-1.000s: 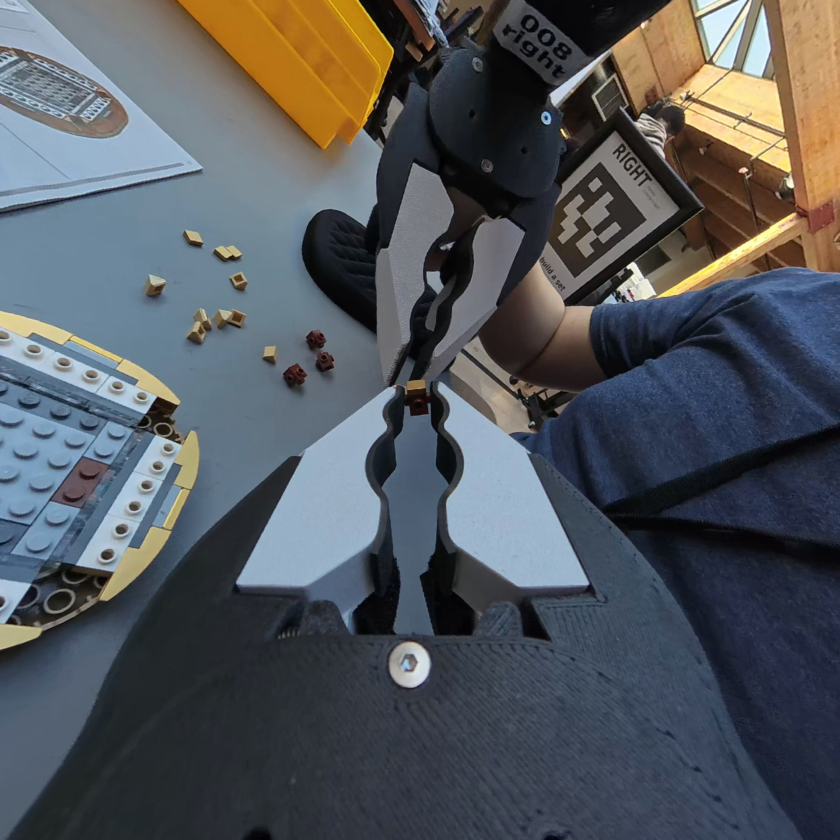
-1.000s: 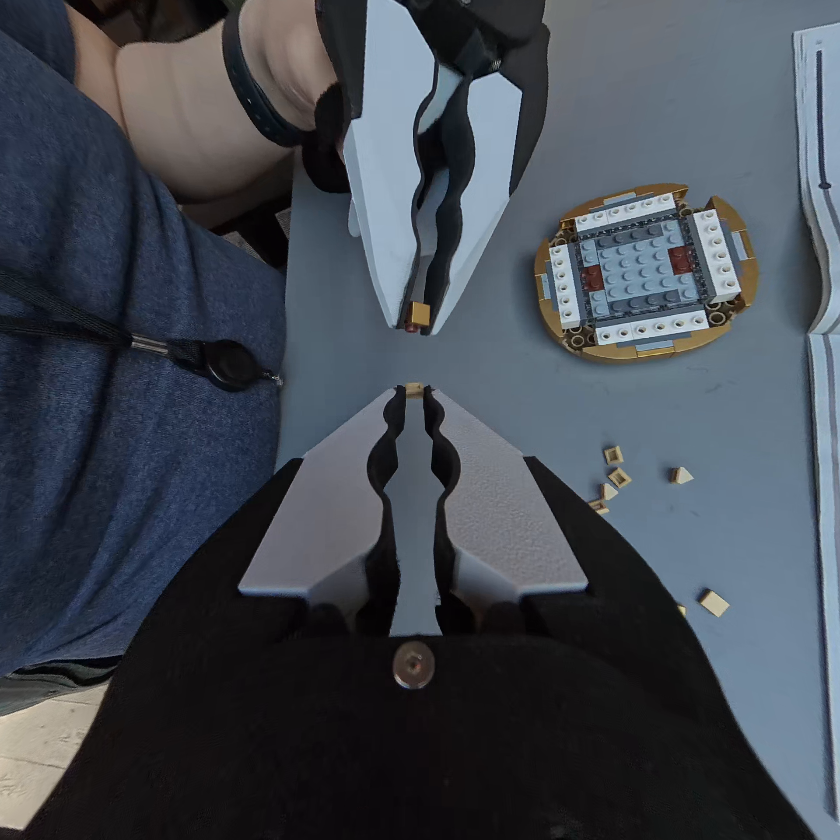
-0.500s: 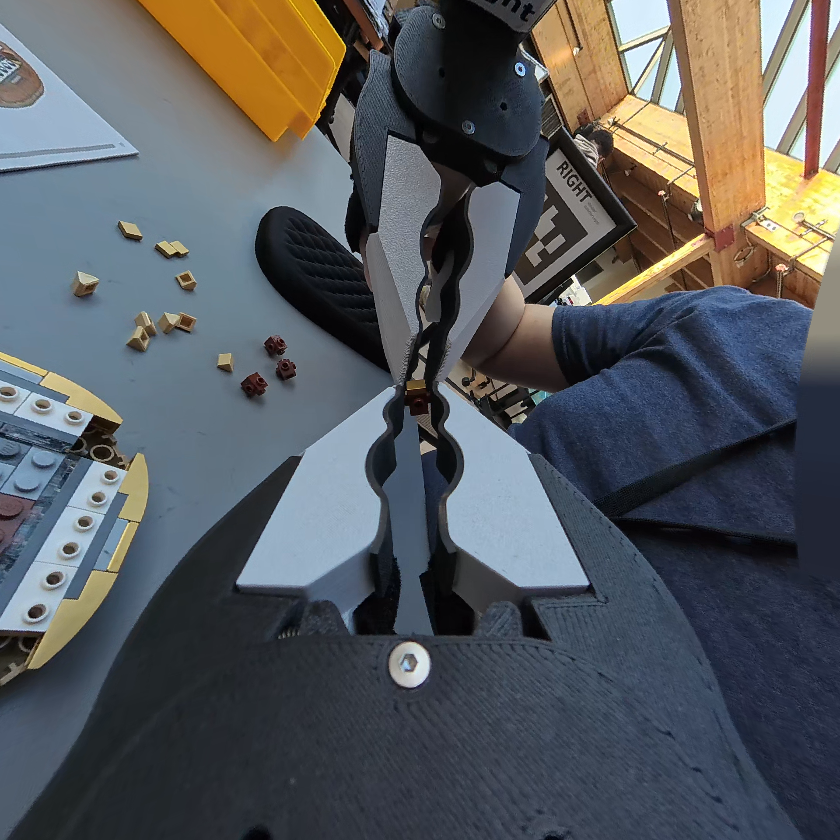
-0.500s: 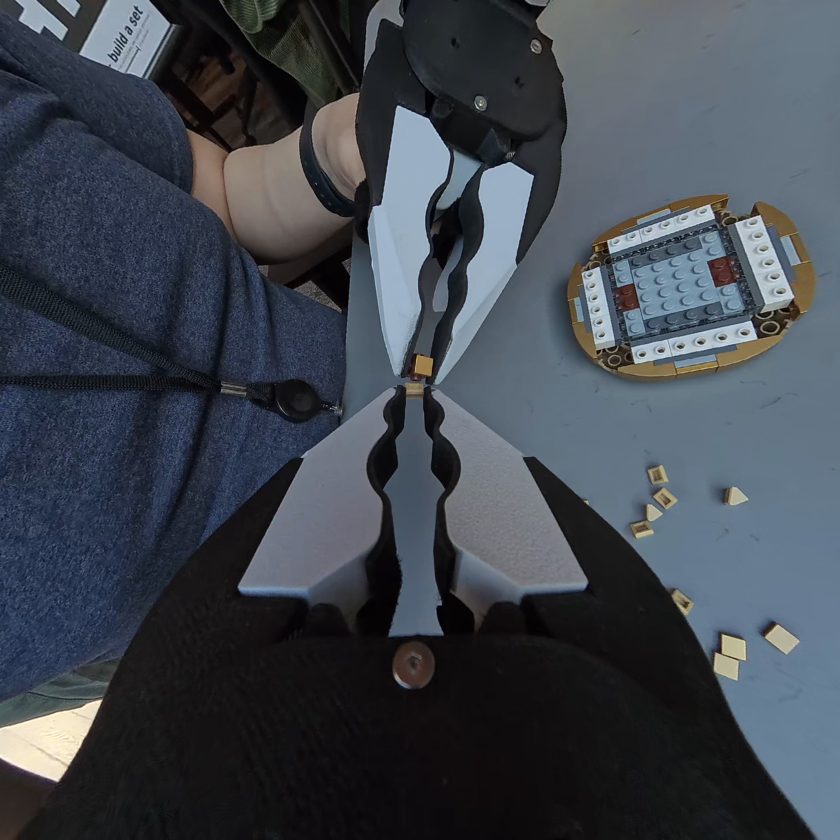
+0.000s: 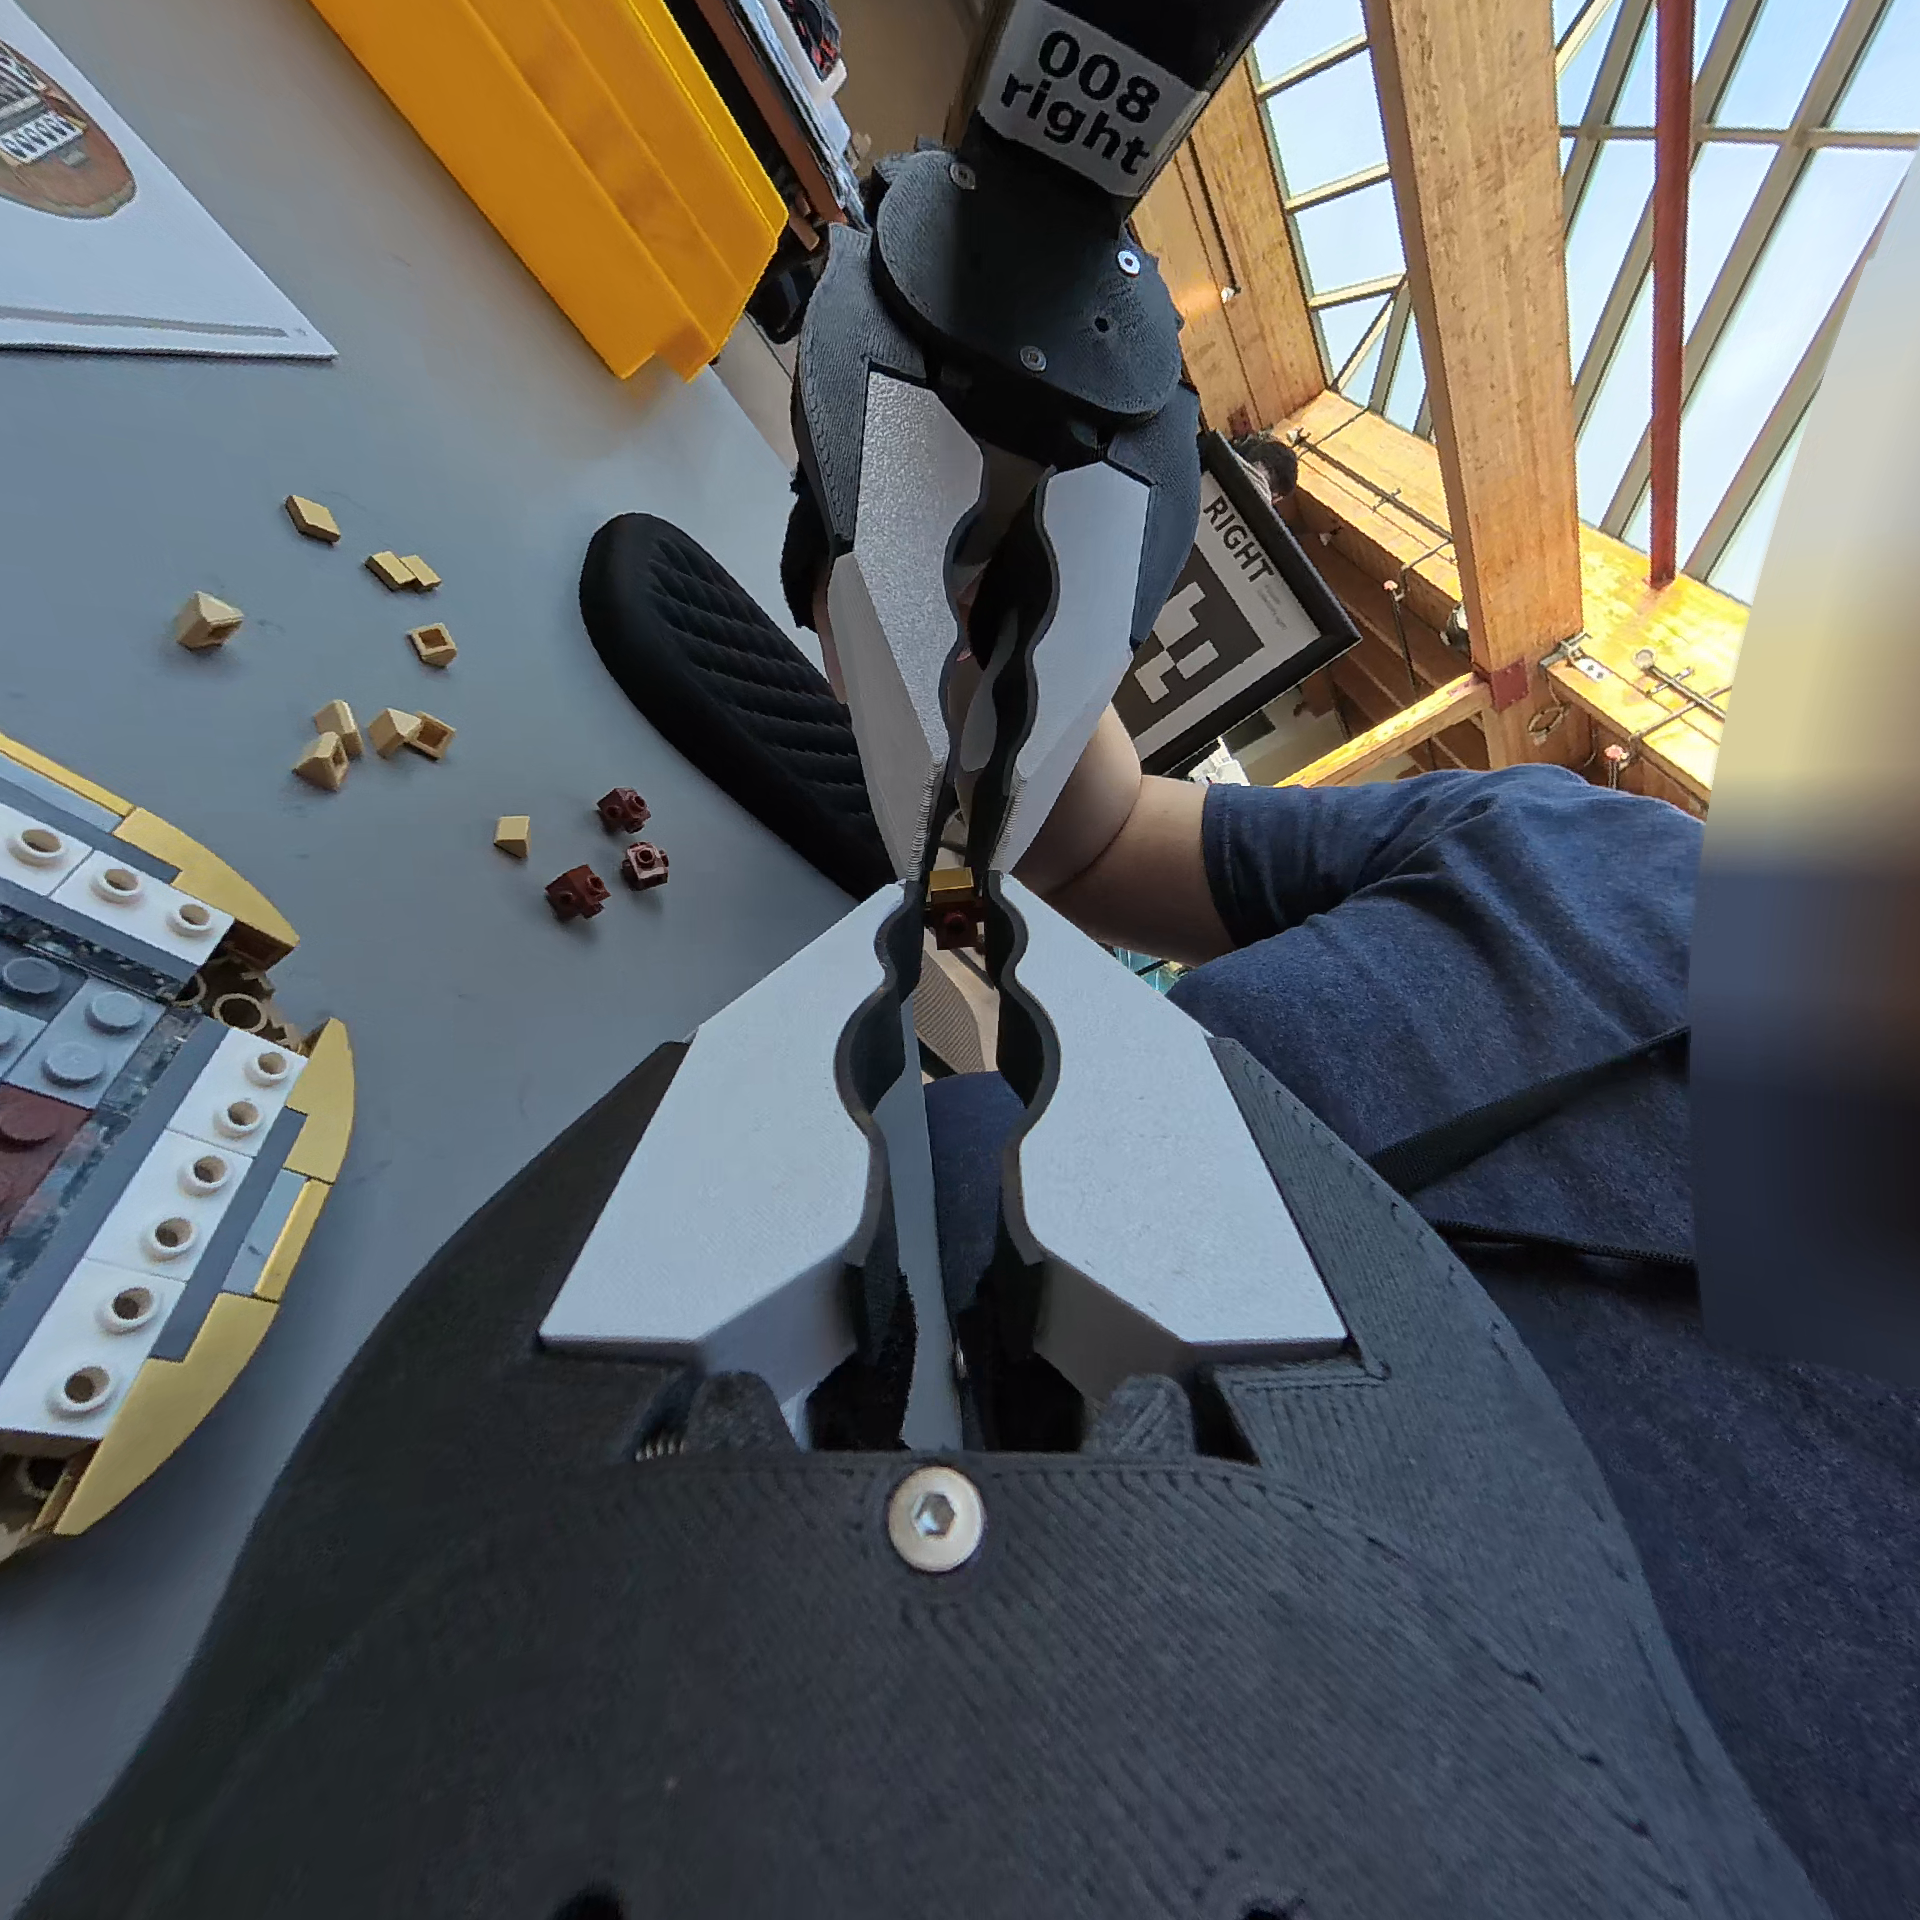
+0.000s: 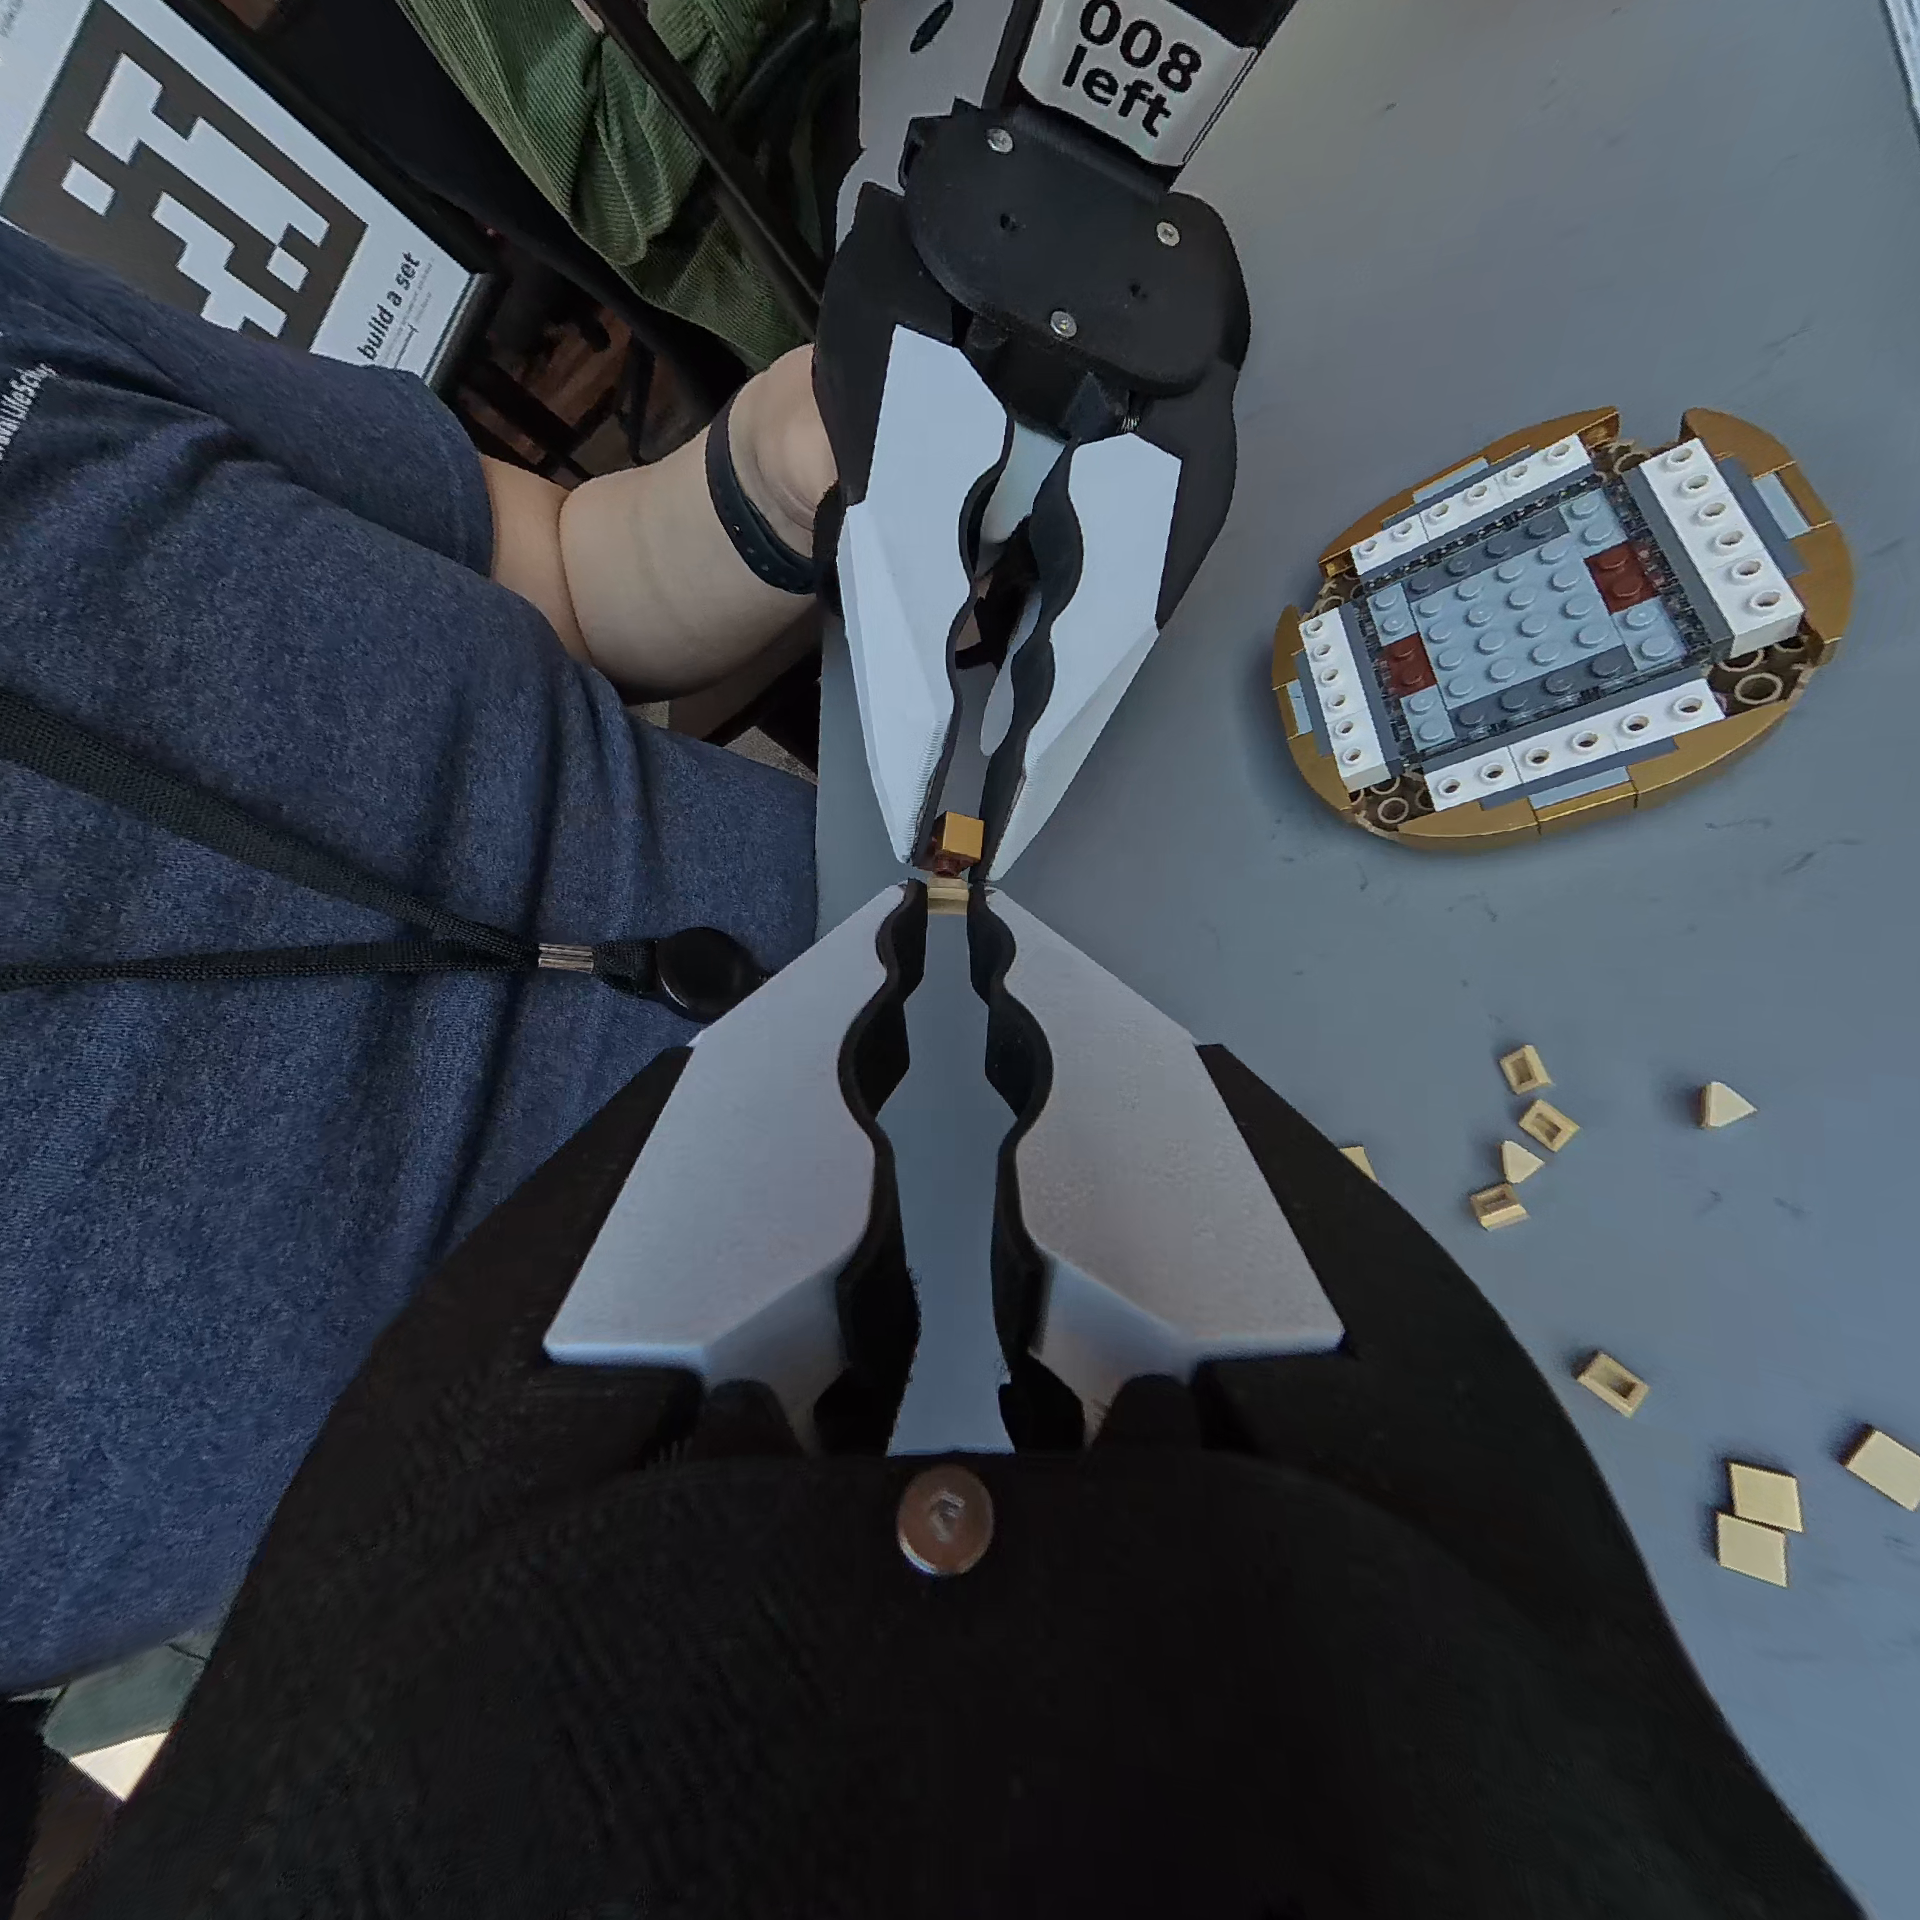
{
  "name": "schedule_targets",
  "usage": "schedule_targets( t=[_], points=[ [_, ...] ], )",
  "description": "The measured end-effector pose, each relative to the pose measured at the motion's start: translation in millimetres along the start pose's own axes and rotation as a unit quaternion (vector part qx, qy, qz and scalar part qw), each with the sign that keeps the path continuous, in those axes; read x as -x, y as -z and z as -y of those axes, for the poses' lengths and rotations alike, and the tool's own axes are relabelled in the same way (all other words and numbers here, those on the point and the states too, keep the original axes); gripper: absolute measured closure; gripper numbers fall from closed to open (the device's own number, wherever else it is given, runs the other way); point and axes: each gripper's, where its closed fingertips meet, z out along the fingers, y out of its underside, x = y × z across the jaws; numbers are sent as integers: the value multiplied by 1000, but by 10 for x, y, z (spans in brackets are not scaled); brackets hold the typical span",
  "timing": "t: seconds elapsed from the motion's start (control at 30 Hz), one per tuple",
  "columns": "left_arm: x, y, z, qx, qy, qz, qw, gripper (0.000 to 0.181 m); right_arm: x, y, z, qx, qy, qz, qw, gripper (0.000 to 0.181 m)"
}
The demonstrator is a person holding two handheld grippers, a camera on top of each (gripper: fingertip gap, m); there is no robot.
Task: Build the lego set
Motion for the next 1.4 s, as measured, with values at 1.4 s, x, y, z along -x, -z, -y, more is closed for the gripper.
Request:
schedule_targets(
  t=[1.4],
  points=[
    [-305,81,74,-17,-28,-32,999,171,270,-18,318,-144,475,-295,817,168]
  ],
)
